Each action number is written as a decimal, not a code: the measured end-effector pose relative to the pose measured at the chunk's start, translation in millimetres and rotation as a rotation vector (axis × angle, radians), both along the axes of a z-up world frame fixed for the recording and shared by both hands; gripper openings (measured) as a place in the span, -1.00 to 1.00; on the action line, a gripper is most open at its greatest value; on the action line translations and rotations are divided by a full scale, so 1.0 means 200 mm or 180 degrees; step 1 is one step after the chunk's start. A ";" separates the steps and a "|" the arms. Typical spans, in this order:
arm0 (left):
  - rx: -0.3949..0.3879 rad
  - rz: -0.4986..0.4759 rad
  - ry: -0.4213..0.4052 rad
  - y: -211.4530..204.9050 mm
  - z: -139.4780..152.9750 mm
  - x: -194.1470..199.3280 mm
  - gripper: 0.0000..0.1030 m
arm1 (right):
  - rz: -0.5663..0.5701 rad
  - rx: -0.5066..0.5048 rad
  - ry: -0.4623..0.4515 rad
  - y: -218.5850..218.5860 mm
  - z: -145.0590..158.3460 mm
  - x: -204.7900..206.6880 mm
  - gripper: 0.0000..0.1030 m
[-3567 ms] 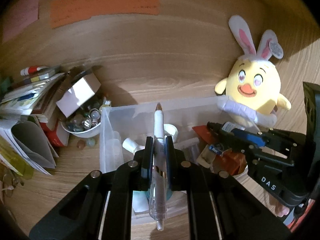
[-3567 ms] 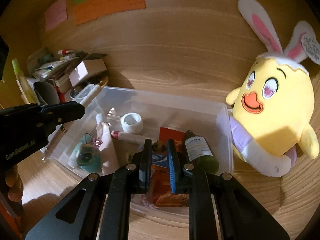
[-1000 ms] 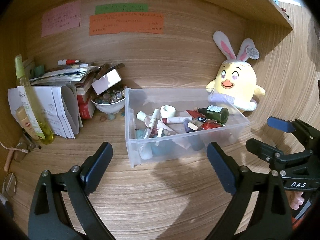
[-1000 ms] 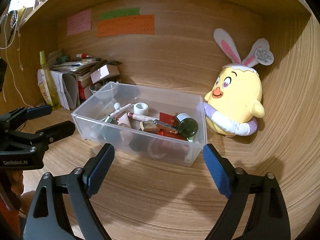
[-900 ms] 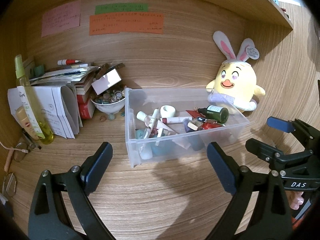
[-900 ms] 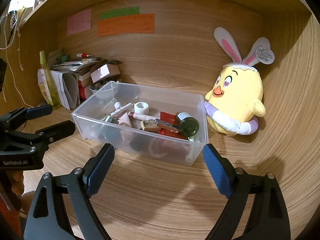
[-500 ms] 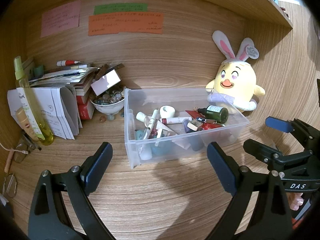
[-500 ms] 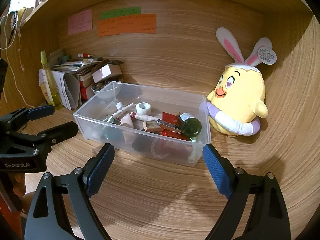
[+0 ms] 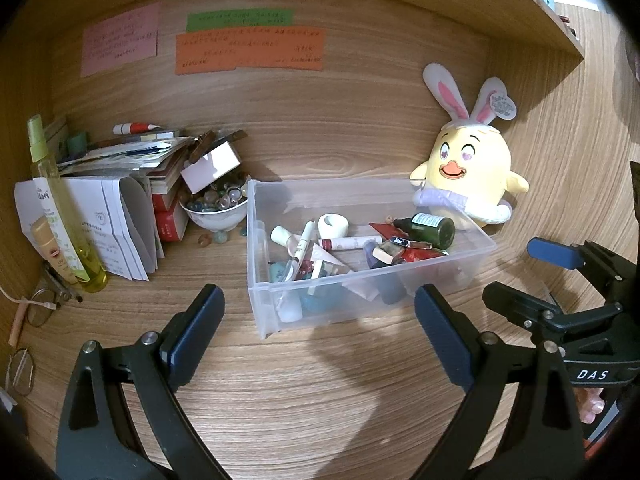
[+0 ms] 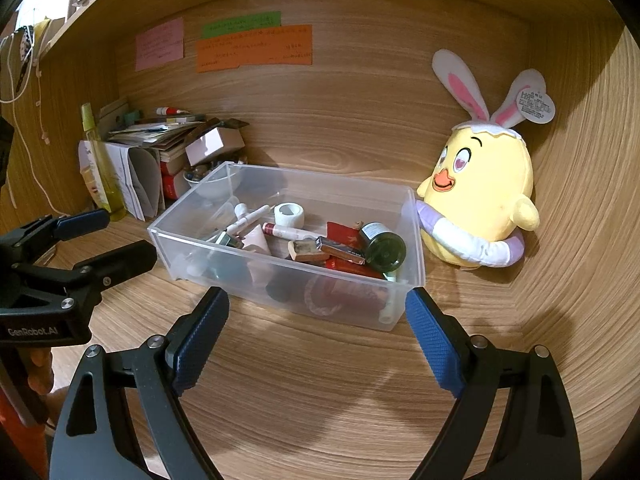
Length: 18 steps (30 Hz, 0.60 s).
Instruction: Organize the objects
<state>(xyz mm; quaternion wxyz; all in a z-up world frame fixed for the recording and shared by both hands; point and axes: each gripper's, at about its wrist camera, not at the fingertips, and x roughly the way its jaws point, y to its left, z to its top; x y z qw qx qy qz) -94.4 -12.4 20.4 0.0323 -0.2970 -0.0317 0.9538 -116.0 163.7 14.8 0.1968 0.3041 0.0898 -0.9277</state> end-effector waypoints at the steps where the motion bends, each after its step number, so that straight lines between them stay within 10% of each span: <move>1: -0.0002 0.0005 0.0001 0.00 0.00 0.00 0.89 | -0.0002 0.0001 -0.0002 0.00 0.00 0.00 0.72; 18: -0.0004 0.0001 -0.0003 0.01 0.00 0.00 0.89 | -0.0014 -0.0009 -0.0020 0.00 -0.01 0.00 0.72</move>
